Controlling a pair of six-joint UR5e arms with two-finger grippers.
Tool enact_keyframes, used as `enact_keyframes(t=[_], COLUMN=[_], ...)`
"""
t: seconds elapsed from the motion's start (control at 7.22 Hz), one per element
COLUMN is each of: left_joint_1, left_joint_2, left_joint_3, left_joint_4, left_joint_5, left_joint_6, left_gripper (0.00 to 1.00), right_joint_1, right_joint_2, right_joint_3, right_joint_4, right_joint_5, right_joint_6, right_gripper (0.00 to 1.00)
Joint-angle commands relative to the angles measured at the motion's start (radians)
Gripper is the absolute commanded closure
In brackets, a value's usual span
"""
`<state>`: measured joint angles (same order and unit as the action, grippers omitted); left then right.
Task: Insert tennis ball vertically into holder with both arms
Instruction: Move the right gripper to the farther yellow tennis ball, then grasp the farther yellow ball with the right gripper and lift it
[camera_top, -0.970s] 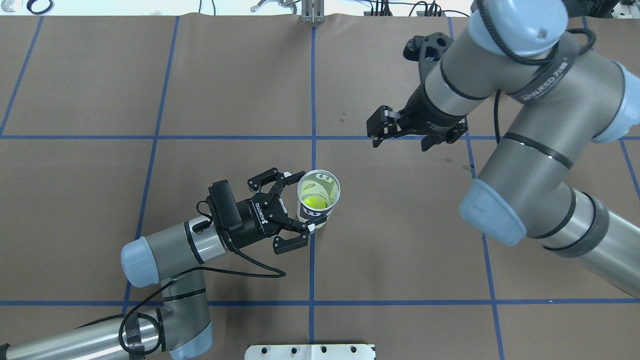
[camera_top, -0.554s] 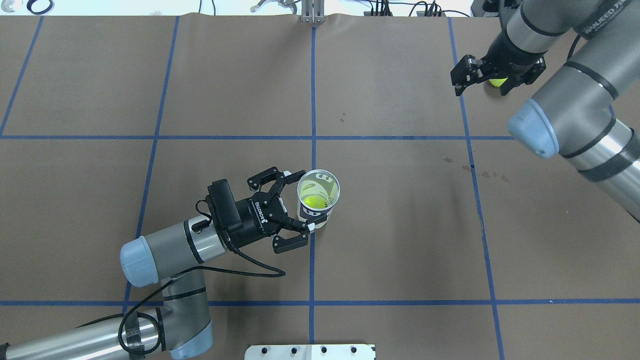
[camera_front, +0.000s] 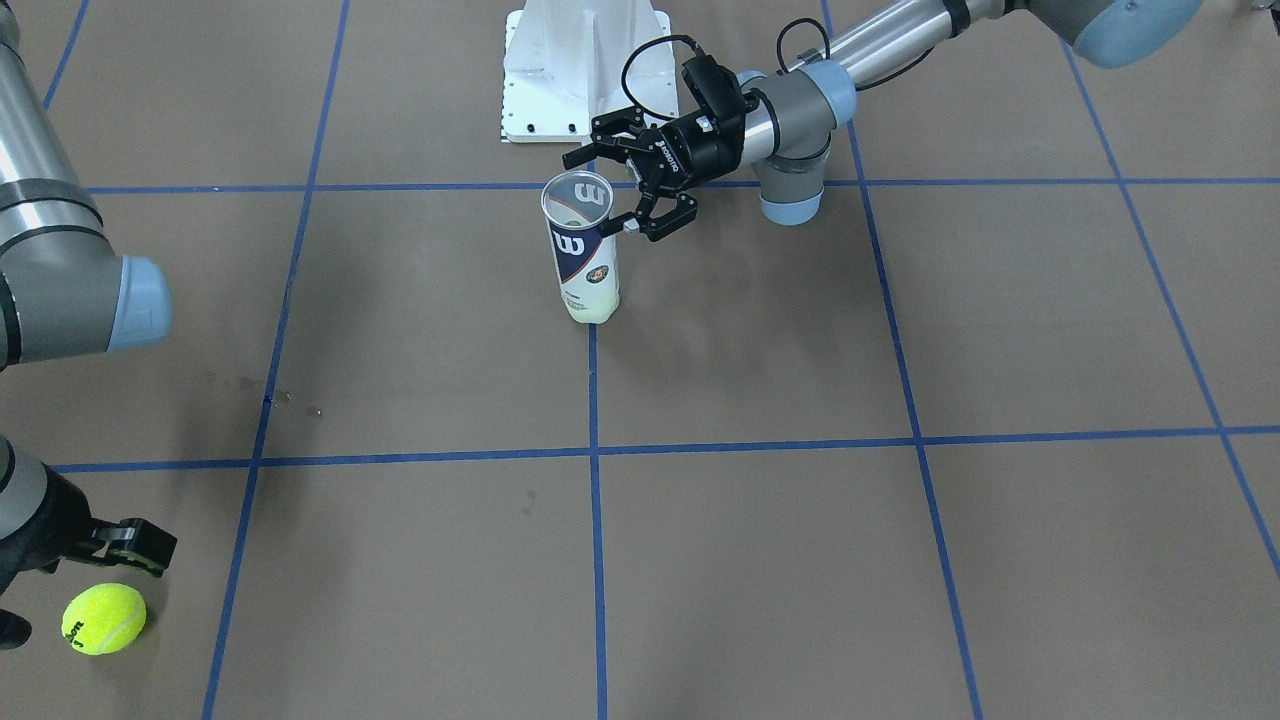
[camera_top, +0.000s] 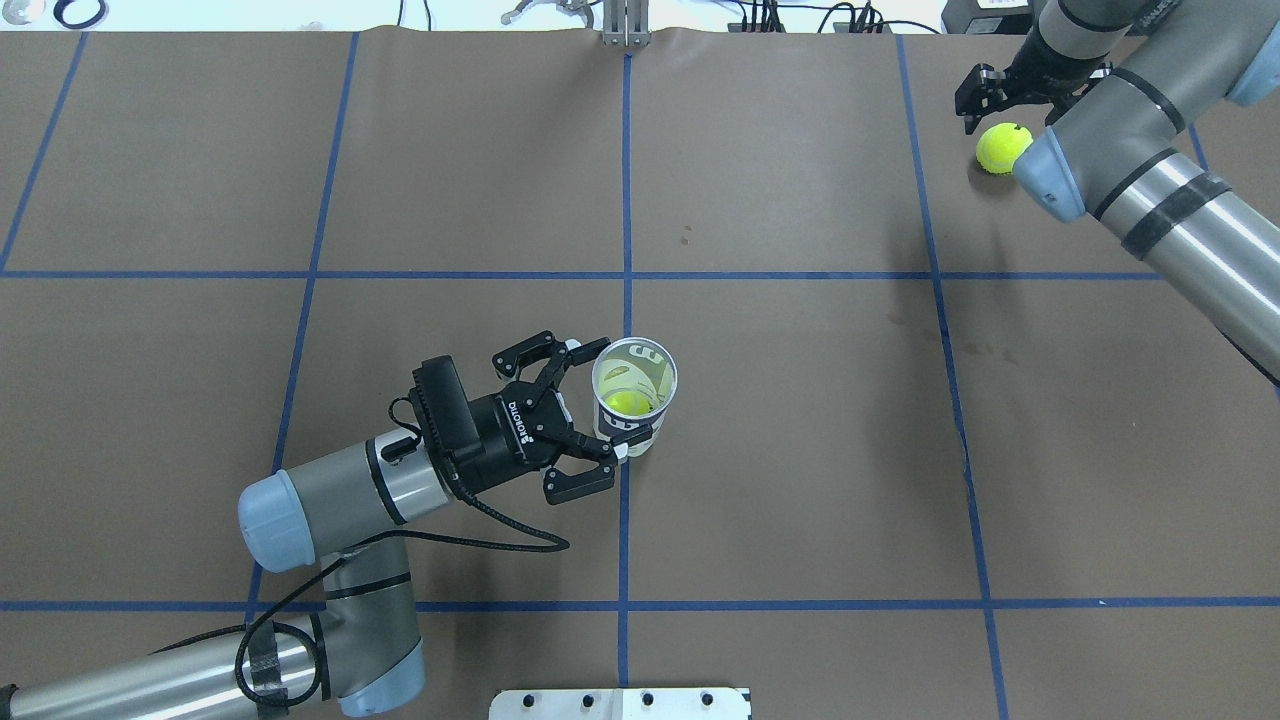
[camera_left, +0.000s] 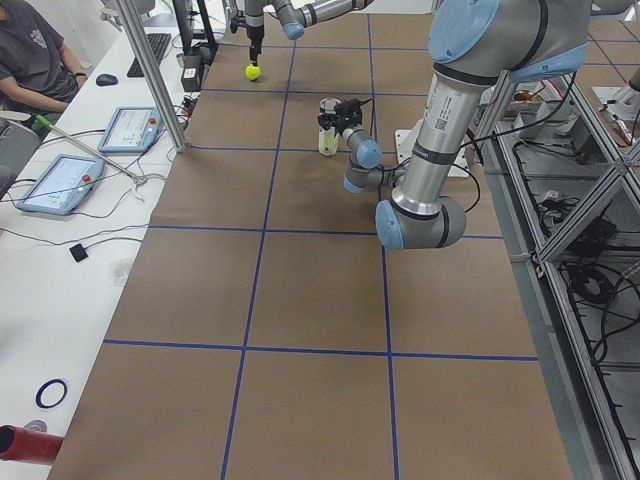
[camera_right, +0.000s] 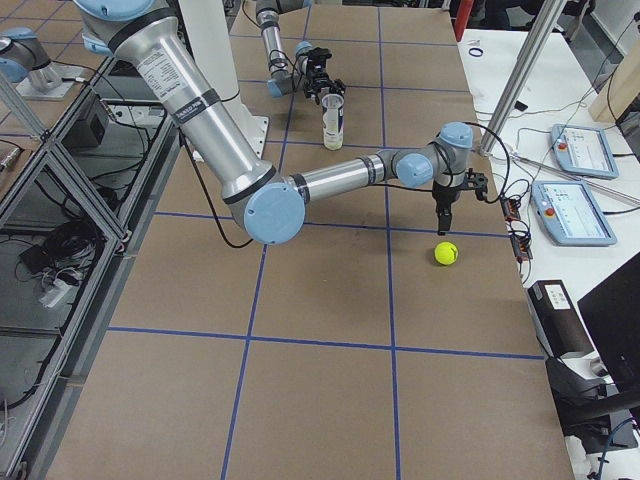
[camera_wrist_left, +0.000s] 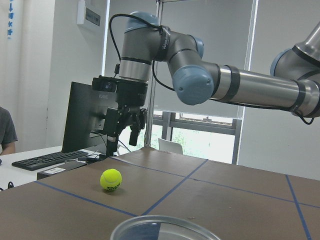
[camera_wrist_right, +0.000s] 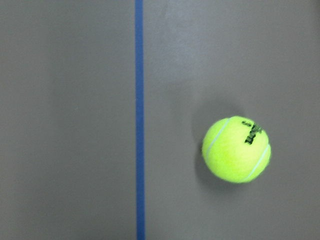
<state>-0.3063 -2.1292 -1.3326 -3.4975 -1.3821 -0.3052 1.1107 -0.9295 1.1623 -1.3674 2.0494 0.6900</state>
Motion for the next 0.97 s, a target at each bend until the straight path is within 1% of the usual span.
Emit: enact_keyframes(t=[0.0,0.28,0.42,0.55,0.83], left_joint_1=[0.001,0.001,0.001,0.0,-0.002], left_joint_2=[0.0,0.0,0.0,0.0,0.0], left_joint_3=[0.0,0.0,0.0,0.001,0.001], left_joint_4=[0.0,0.002,0.002,0.003,0.002], left_joint_5=[0.0,0.001,0.001,0.001,0.001], left_joint_6=[0.0,0.0,0.0,0.002,0.003], left_gripper=[0.01,0.01,0.01,0.01,0.01], right_joint_1=[0.003,-0.003,-0.024,-0.061,-0.063], right_joint_2=[0.03,0.047,0.043,0.031,0.006], right_joint_3=[-0.152,-0.205,-0.214,-0.216,-0.216], right_joint_4=[0.092,0.166,0.215,0.259,0.261], right_joint_5=[-0.06,-0.069,-0.09,-0.144,-0.147], right_joint_6=[-0.029,0.028,0.084,0.12,0.117], right_gripper=[0.0,0.01,0.01,0.01,0.01])
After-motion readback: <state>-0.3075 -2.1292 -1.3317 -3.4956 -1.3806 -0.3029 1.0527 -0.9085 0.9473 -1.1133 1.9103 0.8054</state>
